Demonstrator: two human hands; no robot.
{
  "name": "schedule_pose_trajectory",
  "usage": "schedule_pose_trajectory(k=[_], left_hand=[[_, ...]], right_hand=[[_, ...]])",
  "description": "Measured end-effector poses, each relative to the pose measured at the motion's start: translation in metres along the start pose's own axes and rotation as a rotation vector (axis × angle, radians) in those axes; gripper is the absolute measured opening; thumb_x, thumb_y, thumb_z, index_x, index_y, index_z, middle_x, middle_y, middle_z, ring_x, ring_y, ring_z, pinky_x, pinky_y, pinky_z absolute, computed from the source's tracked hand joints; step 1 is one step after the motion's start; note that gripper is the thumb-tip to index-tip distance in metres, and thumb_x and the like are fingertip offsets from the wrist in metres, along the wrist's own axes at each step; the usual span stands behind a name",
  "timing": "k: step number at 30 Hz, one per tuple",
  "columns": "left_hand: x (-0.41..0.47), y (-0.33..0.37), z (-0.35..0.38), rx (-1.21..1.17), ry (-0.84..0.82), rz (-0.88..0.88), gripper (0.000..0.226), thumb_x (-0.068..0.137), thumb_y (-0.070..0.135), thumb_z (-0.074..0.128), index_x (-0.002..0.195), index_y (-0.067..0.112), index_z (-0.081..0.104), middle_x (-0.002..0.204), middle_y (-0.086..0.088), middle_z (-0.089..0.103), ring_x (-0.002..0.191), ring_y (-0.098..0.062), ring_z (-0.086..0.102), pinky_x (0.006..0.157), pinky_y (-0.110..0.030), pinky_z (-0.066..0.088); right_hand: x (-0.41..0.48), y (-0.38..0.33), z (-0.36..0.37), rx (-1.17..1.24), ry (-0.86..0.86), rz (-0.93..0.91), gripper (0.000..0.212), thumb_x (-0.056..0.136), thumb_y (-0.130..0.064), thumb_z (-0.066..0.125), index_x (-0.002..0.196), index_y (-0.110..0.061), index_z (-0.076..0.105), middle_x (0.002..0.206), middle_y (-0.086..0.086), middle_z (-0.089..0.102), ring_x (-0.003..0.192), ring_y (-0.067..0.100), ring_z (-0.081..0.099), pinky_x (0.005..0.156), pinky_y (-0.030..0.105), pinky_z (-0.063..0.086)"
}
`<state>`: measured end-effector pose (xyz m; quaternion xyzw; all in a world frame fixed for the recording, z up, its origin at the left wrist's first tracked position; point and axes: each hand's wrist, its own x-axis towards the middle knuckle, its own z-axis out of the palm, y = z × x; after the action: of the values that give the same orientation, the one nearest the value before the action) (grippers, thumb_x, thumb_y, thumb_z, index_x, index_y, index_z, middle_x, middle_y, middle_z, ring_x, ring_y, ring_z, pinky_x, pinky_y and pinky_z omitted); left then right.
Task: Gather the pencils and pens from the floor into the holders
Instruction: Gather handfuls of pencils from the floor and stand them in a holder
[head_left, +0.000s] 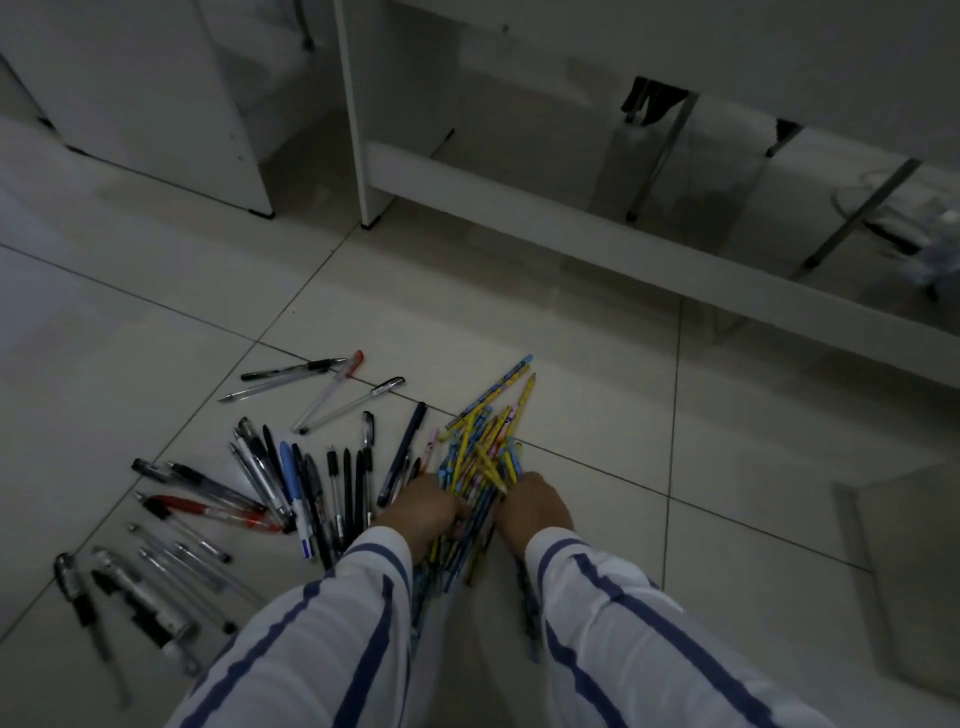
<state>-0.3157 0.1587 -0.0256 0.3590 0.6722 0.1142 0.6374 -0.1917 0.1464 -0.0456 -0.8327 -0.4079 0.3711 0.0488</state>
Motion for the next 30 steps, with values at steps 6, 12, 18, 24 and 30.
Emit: schedule_pose_trajectory(k=[6,12,18,24,30], left_hand=[[0.001,0.009,0.009,-0.113,-0.057,-0.01,0.035,0.07,0.009,0.067,0.102,-0.002,0.06,0.097,-0.021,0.064,0.083,-0.032,0.06,0.074,-0.038,0.052],[-0.015,0.033,0.041,-0.299,-0.162,-0.03,0.018,0.092,0.003,0.051,0.103,0.001,0.065,0.106,-0.022,0.068,0.099,-0.035,0.065,0.09,-0.049,0.053],[-0.028,0.054,0.074,-0.358,-0.215,-0.076,0.026,0.095,0.001,0.039,0.107,0.0,0.062,0.107,-0.022,0.067,0.099,-0.035,0.064,0.093,-0.051,0.051],[-0.061,0.088,0.113,-0.433,-0.319,-0.074,0.026,0.098,0.006,0.038,0.102,0.002,0.063,0.093,-0.017,0.067,0.082,-0.03,0.064,0.072,-0.042,0.054],[-0.11,0.139,0.177,-0.462,-0.379,-0.046,0.026,0.096,0.003,0.036,0.103,-0.001,0.06,0.09,-0.018,0.063,0.085,-0.031,0.061,0.081,-0.045,0.045]], right_hand=[[0.001,0.008,-0.033,0.331,-0.019,0.022,0.014,0.086,-0.016,0.051,0.097,-0.008,0.048,0.074,0.006,0.049,0.062,0.022,0.048,0.056,0.027,0.037],[-0.014,-0.008,-0.053,0.78,-0.103,0.008,0.009,0.088,-0.005,0.047,0.095,-0.006,0.052,0.079,0.013,0.054,0.069,0.027,0.055,0.061,0.03,0.045],[-0.025,0.007,-0.077,0.9,-0.094,0.009,0.021,0.092,0.001,0.045,0.112,-0.005,0.048,0.09,0.013,0.057,0.077,0.024,0.058,0.069,0.036,0.051],[-0.032,0.031,-0.122,0.815,0.034,-0.033,0.027,0.096,-0.009,0.045,0.123,-0.012,0.044,0.111,0.016,0.059,0.097,0.033,0.06,0.091,0.048,0.051],[-0.05,0.076,-0.21,0.937,0.079,-0.07,0.016,0.095,-0.004,0.046,0.109,-0.009,0.053,0.104,0.018,0.063,0.092,0.033,0.063,0.083,0.044,0.053]])
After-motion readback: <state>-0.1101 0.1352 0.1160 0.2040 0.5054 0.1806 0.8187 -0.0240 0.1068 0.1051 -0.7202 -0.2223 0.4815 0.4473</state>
